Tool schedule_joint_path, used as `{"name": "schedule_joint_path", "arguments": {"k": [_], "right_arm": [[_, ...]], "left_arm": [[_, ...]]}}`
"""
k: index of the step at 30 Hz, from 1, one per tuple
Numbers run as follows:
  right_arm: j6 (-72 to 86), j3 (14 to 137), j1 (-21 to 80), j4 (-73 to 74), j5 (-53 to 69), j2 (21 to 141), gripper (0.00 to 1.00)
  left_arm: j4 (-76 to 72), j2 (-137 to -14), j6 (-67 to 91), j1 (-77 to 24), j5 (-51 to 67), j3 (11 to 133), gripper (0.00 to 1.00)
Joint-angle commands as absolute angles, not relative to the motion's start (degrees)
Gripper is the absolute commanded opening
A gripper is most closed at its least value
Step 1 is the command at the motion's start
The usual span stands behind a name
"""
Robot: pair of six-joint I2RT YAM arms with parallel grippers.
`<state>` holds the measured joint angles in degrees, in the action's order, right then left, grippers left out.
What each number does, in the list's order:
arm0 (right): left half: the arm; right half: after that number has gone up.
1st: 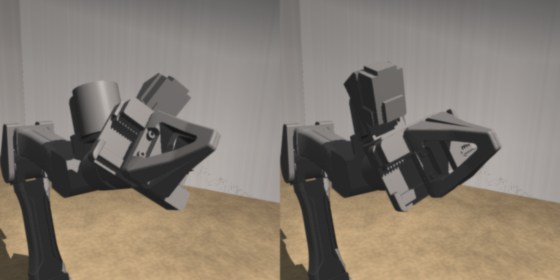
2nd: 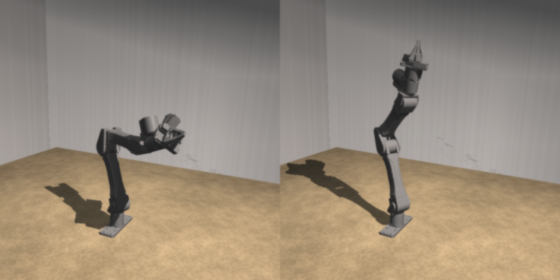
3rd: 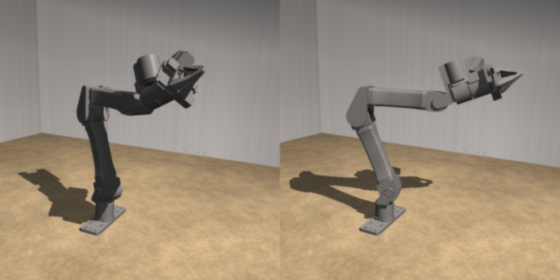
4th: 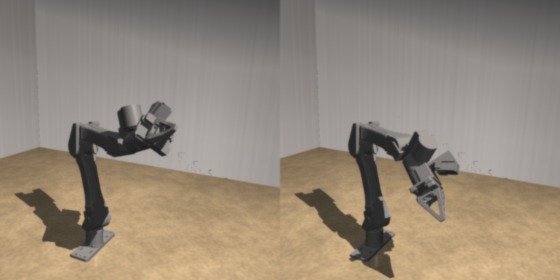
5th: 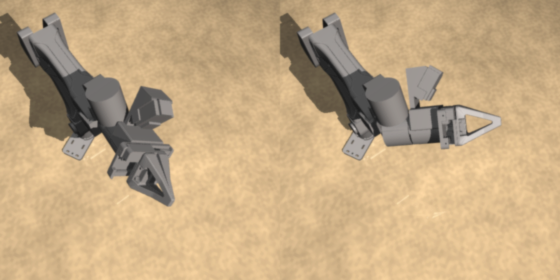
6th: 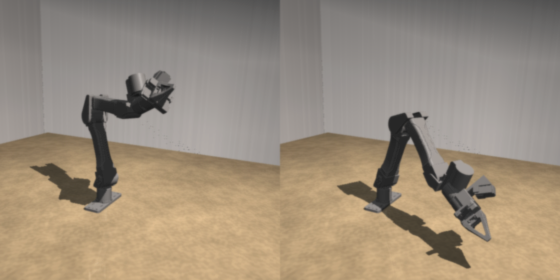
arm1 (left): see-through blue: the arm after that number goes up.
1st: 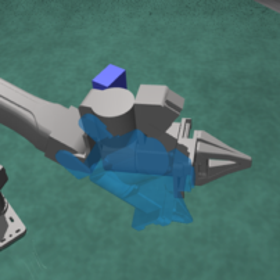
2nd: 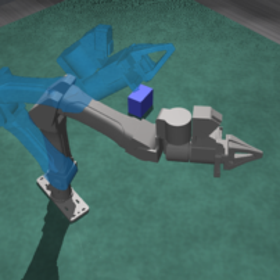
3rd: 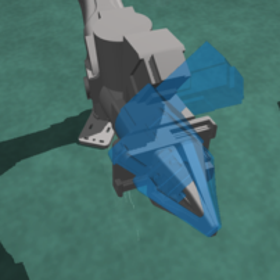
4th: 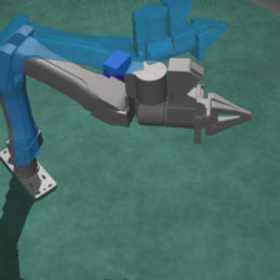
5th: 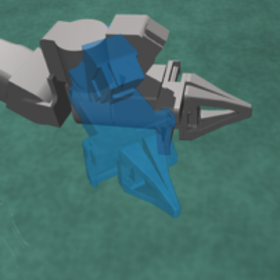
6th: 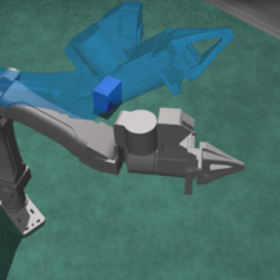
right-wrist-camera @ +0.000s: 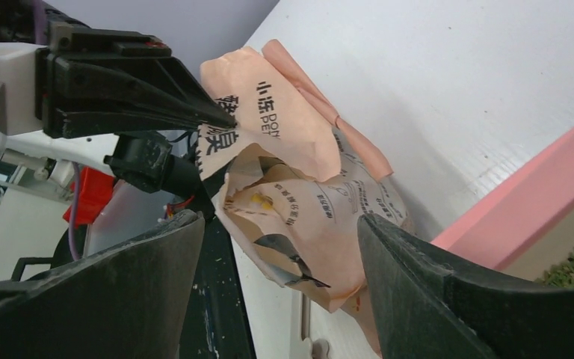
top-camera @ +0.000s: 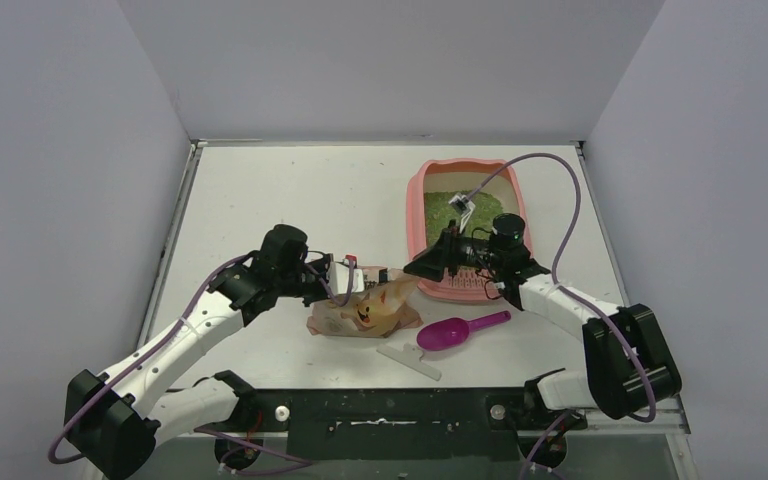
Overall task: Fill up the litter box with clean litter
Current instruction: Close the cat litter bag at the center of the board.
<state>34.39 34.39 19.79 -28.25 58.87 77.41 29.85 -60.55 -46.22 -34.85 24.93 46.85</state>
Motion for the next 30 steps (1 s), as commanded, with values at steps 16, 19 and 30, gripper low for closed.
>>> {"name": "schedule_joint_path", "arguments": {"k": [16, 19, 30], "right_arm": [[28.0, 34.7, 21.2, -31.3, 61.1, 76.5, 0.68], [32.7, 34.8, 21.1, -35.9, 62.1, 77.5, 0.45], [43.7, 39.5, 20.9, -22.6, 57.2, 79.7, 0.0]], "left_arm": [[31.3, -59.2, -45.8, -35.1, 24.7, 47.2, 0.0], [31.0, -59.0, -45.7, -35.1, 24.6, 46.9, 0.0], [17.2, -55.0, -45.5, -39.5, 24.6, 43.5, 0.58]]}}
